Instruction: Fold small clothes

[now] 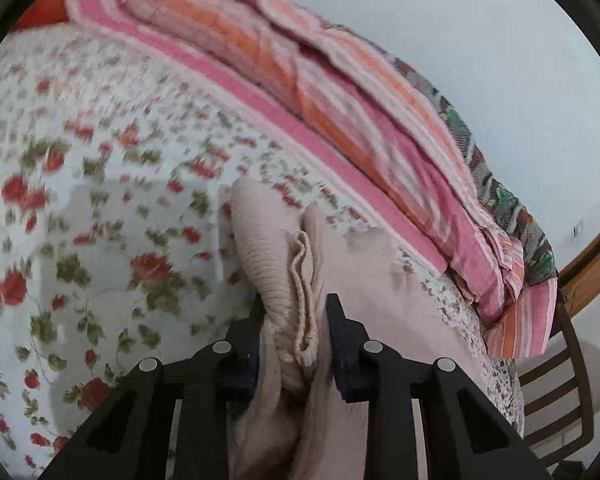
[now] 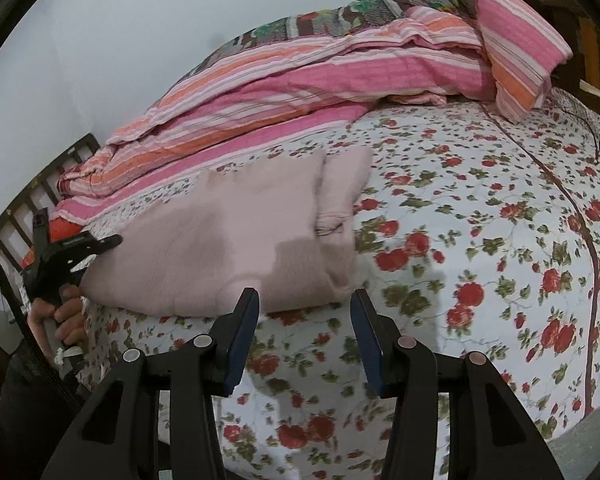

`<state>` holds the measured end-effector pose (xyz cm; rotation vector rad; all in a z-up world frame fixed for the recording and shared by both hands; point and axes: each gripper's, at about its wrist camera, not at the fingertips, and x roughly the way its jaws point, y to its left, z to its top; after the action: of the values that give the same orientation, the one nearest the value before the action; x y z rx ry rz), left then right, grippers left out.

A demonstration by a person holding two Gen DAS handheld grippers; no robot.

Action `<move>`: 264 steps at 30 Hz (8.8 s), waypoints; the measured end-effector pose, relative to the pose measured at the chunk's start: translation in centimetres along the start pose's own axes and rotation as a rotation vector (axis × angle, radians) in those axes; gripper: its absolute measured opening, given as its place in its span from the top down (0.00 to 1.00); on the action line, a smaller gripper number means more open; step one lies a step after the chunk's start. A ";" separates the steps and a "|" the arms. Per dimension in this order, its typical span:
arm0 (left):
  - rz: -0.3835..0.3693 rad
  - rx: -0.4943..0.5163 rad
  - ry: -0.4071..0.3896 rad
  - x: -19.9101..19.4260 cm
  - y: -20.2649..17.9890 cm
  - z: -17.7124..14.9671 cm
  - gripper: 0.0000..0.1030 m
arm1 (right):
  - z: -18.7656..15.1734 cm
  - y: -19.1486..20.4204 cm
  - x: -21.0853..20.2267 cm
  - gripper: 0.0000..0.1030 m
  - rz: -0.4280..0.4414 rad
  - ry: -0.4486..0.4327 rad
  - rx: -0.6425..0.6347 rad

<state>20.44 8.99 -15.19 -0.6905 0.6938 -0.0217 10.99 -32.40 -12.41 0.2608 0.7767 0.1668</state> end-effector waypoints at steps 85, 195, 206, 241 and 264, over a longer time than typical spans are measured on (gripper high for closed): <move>-0.311 0.533 0.328 0.6 -12.3 -7.7 0.33 | 4.6 -1.3 4.6 0.53 0.023 0.001 0.000; 0.119 0.483 0.124 13.9 -6.4 7.4 0.34 | 11.2 10.9 16.0 0.61 0.049 0.014 -0.216; 0.107 0.500 0.127 13.3 -6.5 6.7 0.34 | 11.3 9.4 20.0 0.59 -0.034 0.084 -0.164; 0.008 0.464 0.199 12.6 -5.7 6.2 0.32 | 10.4 9.5 19.8 0.56 -0.082 0.053 -0.159; -0.087 0.448 0.230 2.5 -4.4 -2.6 0.31 | 7.0 9.4 12.6 0.52 -0.035 0.032 -0.227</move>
<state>21.69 3.49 -15.50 -0.2881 0.8434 -0.3317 24.36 -21.56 -13.32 0.0298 0.7860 0.2245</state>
